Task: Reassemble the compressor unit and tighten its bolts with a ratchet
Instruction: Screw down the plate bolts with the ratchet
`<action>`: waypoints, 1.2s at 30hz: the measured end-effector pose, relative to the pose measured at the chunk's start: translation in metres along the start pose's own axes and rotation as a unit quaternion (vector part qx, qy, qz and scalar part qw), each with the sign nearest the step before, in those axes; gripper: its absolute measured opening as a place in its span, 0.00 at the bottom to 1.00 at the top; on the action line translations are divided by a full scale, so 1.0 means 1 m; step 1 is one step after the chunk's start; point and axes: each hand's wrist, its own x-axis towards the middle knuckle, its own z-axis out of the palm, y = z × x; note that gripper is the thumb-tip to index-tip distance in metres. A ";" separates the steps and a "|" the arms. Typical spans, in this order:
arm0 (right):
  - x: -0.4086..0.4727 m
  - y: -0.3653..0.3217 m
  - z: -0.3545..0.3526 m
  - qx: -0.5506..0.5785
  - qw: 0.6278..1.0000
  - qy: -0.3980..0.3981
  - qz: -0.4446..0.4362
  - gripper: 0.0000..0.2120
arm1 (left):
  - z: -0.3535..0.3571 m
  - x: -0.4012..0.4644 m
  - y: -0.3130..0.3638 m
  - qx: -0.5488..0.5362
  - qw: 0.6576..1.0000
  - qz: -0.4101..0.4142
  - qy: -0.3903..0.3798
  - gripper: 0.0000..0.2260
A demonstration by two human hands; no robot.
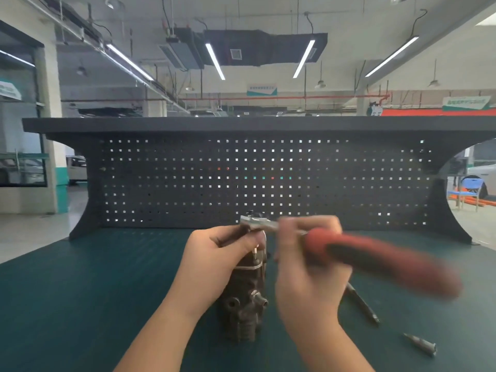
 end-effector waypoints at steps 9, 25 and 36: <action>0.011 0.011 -0.007 0.039 0.997 0.017 0.063 0.11 | 0.004 0.002 -0.001 0.015 1.000 -0.015 -0.023 0.06; 0.000 0.003 -0.003 -0.068 0.995 -0.050 -0.058 0.06 | 0.007 0.000 0.008 0.027 0.999 -0.021 -0.009 0.11; 0.024 0.016 -0.014 0.253 0.896 0.056 0.360 0.11 | 0.002 0.002 0.000 0.052 0.998 -0.034 -0.030 0.04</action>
